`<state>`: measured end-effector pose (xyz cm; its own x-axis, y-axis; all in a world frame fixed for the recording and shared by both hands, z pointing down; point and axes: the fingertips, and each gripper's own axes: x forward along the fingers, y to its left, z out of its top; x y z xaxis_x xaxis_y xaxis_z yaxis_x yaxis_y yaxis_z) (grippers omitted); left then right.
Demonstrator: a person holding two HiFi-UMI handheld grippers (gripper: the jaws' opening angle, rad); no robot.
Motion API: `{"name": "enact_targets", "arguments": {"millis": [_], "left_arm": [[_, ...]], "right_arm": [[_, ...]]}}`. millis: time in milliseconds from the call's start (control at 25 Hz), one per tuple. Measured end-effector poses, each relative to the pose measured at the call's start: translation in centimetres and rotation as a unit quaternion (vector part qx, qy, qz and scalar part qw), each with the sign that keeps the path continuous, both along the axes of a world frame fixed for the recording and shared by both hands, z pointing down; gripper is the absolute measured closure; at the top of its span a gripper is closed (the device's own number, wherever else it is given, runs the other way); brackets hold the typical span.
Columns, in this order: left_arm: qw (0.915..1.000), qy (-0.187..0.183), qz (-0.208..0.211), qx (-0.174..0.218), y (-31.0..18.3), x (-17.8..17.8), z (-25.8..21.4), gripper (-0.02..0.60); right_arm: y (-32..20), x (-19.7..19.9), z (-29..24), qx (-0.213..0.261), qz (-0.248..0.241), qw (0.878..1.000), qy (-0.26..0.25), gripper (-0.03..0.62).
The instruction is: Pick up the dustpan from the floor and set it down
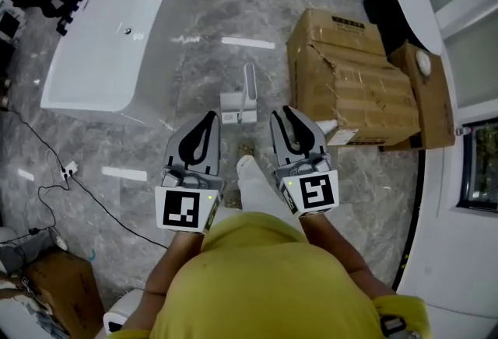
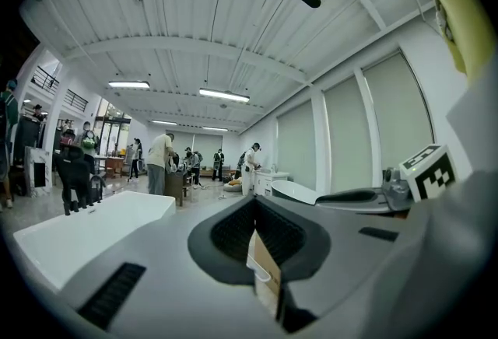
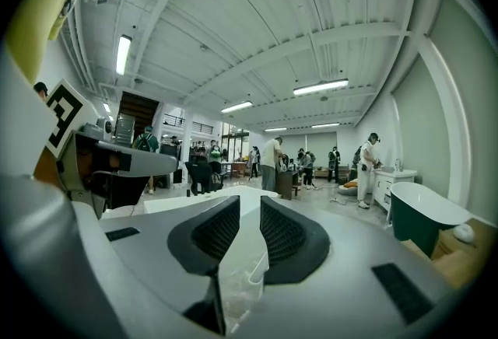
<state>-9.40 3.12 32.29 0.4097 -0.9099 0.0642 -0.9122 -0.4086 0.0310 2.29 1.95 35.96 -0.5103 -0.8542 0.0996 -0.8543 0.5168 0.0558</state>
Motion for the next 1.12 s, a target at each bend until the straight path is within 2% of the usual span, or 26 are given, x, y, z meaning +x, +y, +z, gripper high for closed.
{"name": "enact_targets", "arguments": {"millis": [160, 280, 480, 720, 960, 1120], "left_arm": [[0.9999, -0.006, 0.007, -0.006, -4.7, 0.7, 0.6, 0.58], [0.9993, -0.014, 0.012, -0.033, -7.8, 1.1, 1.7, 0.58], [0.9986, -0.009, 0.006, -0.052, -12.2, 1.4, 3.2, 0.58], [0.9969, -0.019, 0.008, -0.076, -15.7, 1.9, 5.5, 0.58], [0.9948, -0.028, 0.009, -0.098, -17.8, 2.3, 7.4, 0.58], [0.9937, -0.03, 0.007, -0.107, -18.6, 2.0, 7.9, 0.58]], "right_arm": [[-4.7, 0.1, 1.4, -0.022, -0.012, 1.0, 0.005, 0.499], [-7.9, -0.1, 2.8, -0.038, -0.028, 0.999, 0.013, 0.496], [-12.0, -0.8, 6.9, -0.097, -0.062, 0.993, 0.027, 0.481], [-14.6, -2.2, 12.6, -0.176, -0.12, 0.976, 0.049, 0.453], [-15.6, -2.5, 16.8, -0.251, -0.143, 0.957, 0.038, 0.439], [-15.5, -2.7, 19.3, -0.313, -0.155, 0.937, 0.015, 0.409]]}}
